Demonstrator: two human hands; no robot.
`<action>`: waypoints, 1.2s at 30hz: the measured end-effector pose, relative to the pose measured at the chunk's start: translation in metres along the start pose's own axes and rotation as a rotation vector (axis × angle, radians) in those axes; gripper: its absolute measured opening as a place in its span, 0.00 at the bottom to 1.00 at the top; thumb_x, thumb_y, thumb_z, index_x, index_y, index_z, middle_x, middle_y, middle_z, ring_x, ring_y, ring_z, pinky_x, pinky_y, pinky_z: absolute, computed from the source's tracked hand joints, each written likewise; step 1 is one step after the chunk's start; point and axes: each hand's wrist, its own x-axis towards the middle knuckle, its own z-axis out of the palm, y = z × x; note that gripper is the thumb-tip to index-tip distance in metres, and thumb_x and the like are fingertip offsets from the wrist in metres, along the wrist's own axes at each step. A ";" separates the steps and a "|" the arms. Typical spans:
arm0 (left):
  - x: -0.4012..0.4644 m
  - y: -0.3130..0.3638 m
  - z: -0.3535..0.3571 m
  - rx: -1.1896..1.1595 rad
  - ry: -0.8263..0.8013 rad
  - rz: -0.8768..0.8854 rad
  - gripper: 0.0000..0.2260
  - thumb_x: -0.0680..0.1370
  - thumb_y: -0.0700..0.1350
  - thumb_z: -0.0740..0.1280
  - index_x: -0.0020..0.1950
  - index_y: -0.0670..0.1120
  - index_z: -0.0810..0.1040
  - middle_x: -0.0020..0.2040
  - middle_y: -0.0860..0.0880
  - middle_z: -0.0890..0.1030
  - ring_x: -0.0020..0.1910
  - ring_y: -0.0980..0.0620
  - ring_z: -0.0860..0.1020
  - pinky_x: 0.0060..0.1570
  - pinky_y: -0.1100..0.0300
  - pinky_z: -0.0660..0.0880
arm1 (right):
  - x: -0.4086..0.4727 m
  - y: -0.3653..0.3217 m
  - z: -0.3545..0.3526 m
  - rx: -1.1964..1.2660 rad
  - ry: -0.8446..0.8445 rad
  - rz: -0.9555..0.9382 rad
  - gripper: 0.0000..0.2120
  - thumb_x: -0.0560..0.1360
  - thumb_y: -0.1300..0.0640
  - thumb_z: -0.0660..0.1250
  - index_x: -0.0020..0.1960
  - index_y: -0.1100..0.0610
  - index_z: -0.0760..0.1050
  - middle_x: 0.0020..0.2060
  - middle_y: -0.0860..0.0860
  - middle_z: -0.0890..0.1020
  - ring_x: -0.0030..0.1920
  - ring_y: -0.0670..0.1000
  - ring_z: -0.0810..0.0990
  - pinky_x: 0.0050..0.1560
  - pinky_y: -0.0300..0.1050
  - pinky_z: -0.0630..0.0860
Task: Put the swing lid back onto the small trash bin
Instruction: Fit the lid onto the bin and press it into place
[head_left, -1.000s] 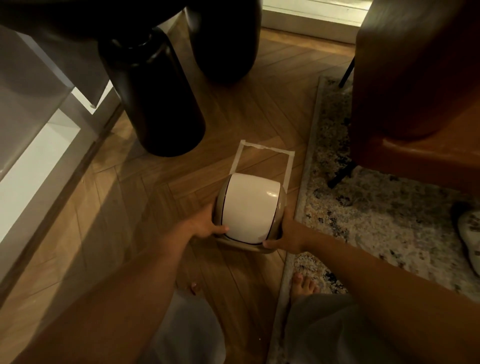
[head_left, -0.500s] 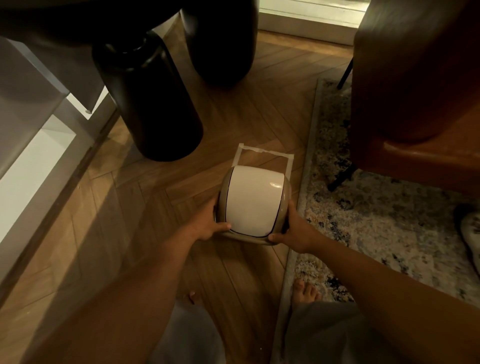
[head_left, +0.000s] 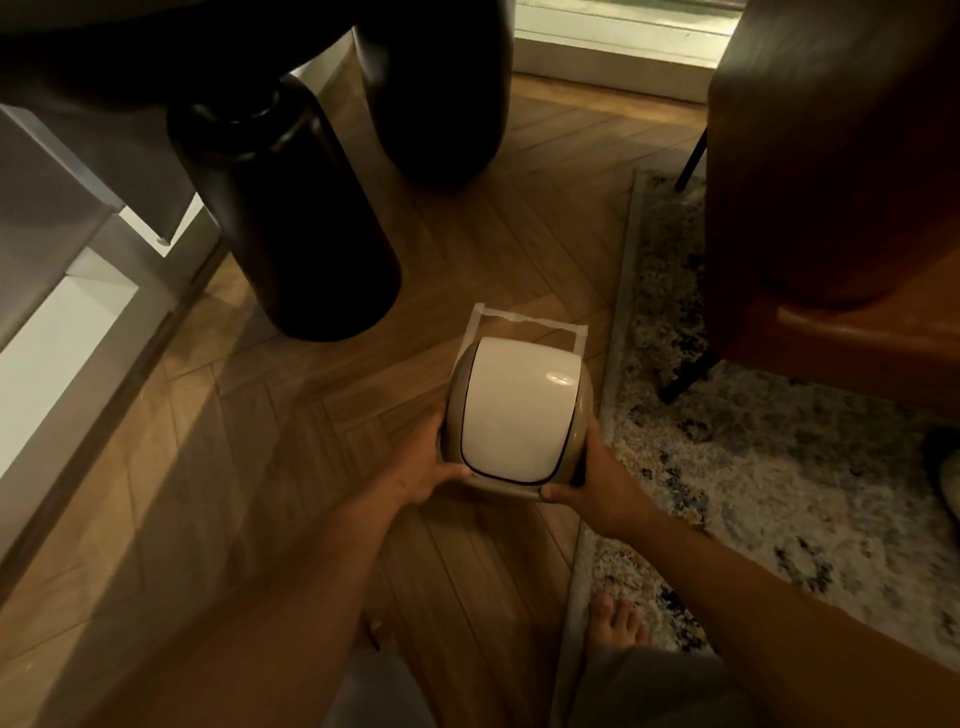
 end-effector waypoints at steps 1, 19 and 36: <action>0.003 0.001 -0.001 0.000 0.001 0.003 0.44 0.67 0.41 0.79 0.78 0.49 0.59 0.73 0.48 0.69 0.71 0.55 0.64 0.65 0.63 0.60 | 0.003 0.000 0.000 -0.001 0.010 -0.003 0.58 0.65 0.55 0.82 0.81 0.51 0.45 0.74 0.51 0.69 0.74 0.53 0.68 0.71 0.56 0.69; 0.049 0.015 -0.001 0.042 0.149 0.034 0.39 0.71 0.46 0.76 0.78 0.47 0.61 0.74 0.44 0.68 0.73 0.44 0.66 0.71 0.48 0.65 | 0.045 0.016 0.001 0.036 0.172 0.027 0.47 0.75 0.54 0.74 0.81 0.42 0.46 0.72 0.44 0.72 0.69 0.46 0.72 0.65 0.48 0.74; 0.149 0.048 -0.023 0.134 0.217 0.040 0.31 0.72 0.49 0.75 0.73 0.48 0.69 0.68 0.44 0.76 0.66 0.43 0.74 0.65 0.47 0.71 | 0.142 0.014 -0.038 0.104 0.200 0.053 0.45 0.76 0.55 0.73 0.82 0.48 0.47 0.73 0.50 0.72 0.71 0.54 0.72 0.67 0.57 0.73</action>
